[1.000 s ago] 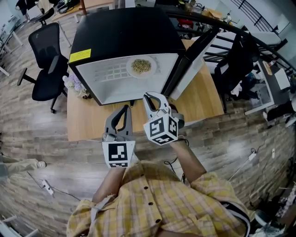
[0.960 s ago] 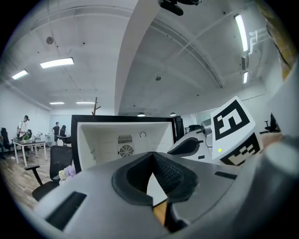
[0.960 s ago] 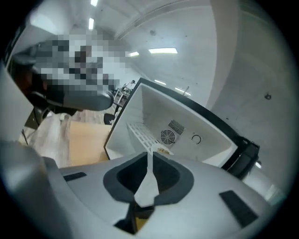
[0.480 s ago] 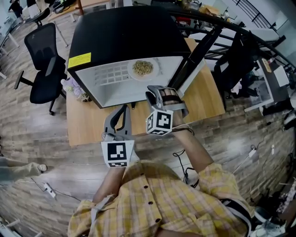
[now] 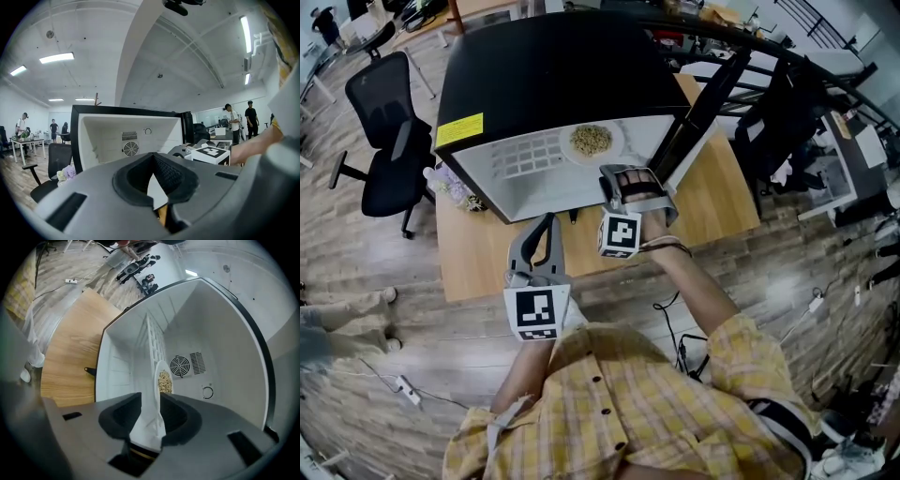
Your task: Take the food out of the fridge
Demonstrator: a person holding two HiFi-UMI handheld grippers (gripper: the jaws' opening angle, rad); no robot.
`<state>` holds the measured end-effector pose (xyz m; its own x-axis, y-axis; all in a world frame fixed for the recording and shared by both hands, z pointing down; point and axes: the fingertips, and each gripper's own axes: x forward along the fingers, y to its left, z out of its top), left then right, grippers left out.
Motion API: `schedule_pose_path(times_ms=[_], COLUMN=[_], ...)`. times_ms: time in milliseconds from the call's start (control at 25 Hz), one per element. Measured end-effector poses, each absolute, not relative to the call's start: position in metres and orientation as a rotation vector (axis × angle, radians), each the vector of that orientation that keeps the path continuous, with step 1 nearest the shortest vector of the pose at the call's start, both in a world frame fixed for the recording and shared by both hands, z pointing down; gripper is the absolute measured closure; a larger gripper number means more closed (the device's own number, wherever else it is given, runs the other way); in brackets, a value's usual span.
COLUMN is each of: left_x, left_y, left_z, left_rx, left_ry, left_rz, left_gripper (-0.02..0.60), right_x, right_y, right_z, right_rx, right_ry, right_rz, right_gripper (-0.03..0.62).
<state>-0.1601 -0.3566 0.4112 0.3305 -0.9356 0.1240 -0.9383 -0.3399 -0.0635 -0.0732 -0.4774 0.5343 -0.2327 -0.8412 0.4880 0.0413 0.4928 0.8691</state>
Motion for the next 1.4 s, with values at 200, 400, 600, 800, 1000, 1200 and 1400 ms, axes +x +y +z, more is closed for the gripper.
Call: schedule_pose_path(times_ms=[200, 400, 600, 800, 1000, 1200, 1400], left_x=[-0.164, -0.167, -0.174, -0.176, -0.177, -0.173, -0.173], left_y=[-0.358, -0.359, -0.362, -0.362, -0.361, -0.359, -0.358], left_z=[0.412, 0.415, 0.415, 0.418, 0.417, 0.418, 0.415], left_rx=[2.547, 2.544, 2.530, 2.523, 2.516, 2.519, 2.524], left_ry=[-1.790, -1.787, -1.801, -1.801, -1.815, -1.805, -1.818], left_rz=[0.221, 0.223, 0.223, 0.233, 0.230, 0.231, 0.227], left_gripper=[0.574, 0.574, 0.574, 0.574, 0.574, 0.574, 0.574], right_x=[-0.077, -0.079, -0.076, -0.077, -0.077, -0.077, -0.074], right_y=[-0.490, -0.499, -0.505, -0.508, -0.506, -0.502, -0.491], right_z=[0.537, 0.537, 0.539, 0.534, 0.525, 0.514, 0.512], right_rx=[0.741, 0.751, 0.764, 0.790, 0.844, 0.854, 0.864], right_ry=[-1.589, -1.576, -1.556, -1.551, -1.552, -1.549, -1.544], right_rz=[-0.984, -0.993, -1.012, -1.038, -1.096, -1.113, -1.144], right_gripper=[0.476, 0.477, 0.510, 0.557, 0.571, 0.579, 0.577])
